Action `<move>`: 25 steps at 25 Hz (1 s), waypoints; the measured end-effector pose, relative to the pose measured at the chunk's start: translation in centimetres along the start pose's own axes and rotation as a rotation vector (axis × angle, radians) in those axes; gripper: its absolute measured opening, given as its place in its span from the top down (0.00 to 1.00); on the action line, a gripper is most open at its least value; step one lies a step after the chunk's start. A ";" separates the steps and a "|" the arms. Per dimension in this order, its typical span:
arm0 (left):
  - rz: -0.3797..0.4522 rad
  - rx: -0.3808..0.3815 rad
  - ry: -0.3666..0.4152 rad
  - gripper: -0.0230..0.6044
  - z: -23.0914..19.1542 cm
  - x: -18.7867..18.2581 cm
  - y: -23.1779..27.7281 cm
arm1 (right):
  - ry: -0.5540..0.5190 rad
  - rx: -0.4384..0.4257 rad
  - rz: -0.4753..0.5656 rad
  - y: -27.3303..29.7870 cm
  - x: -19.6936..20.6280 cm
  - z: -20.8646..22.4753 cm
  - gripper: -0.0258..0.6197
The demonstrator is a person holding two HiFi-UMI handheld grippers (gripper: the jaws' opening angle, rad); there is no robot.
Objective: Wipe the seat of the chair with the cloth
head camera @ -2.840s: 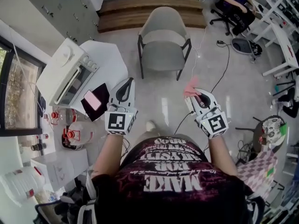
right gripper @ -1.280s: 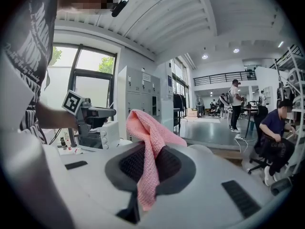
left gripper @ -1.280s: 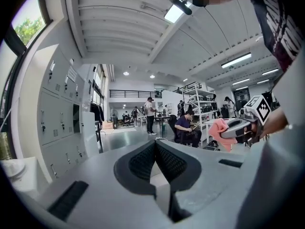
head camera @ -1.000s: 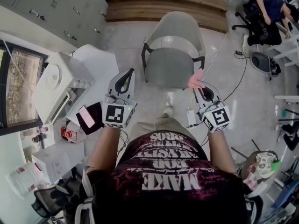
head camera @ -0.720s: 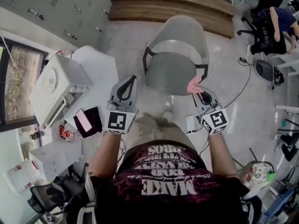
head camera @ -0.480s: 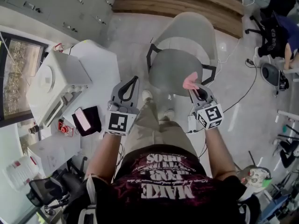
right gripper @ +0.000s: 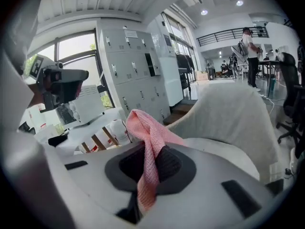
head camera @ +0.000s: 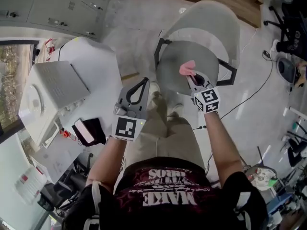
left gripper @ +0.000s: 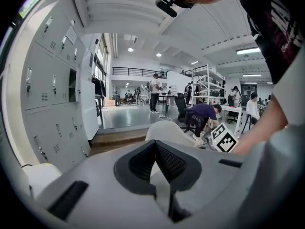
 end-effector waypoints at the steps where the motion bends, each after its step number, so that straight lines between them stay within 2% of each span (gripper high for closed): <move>1: -0.026 0.003 0.018 0.96 0.9 -4.5 -0.4 | 0.024 -0.014 -0.011 -1.7 -2.8 0.1 0.91; 4: -0.134 -0.003 0.077 0.96 5.0 -23.7 -2.8 | 0.099 -0.089 -0.034 -10.3 -15.9 -0.4 0.91; 5: -0.162 -0.006 0.084 0.96 5.8 -28.1 -3.1 | 0.115 -0.108 -0.046 -11.6 -18.7 -0.3 0.91; 6: -0.183 -0.007 0.082 0.96 6.0 -30.3 -3.1 | 0.126 -0.117 -0.065 -11.7 -20.0 -0.1 0.91; 7: -0.199 -0.005 0.074 0.96 5.8 -30.8 -2.8 | 0.134 -0.118 -0.087 -10.6 -19.9 0.4 0.91; 10: -0.242 0.008 0.049 0.96 4.4 -28.2 -1.7 | 0.171 -0.094 -0.163 -4.9 -16.3 2.0 0.91; 15: -0.310 0.072 0.078 0.96 4.0 -25.1 -1.1 | 0.243 -0.056 -0.327 1.8 -9.7 3.9 0.91; 18: -0.355 0.092 0.056 0.96 4.5 -23.4 -1.4 | 0.196 -0.032 -0.419 2.8 -6.3 4.9 0.91; 25: -0.378 0.084 -0.008 0.96 4.7 -21.0 -0.6 | 0.213 0.083 -0.463 -1.0 -2.9 11.1 0.91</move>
Point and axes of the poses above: the fingertips, and each gripper's own axes: y forward along the fingers, z to its right, x out of its underside, the point moved 2 cm from there along -y, backward along the fingers, and after that the axes turned 1 degree about -x, right-handed, at the moved point
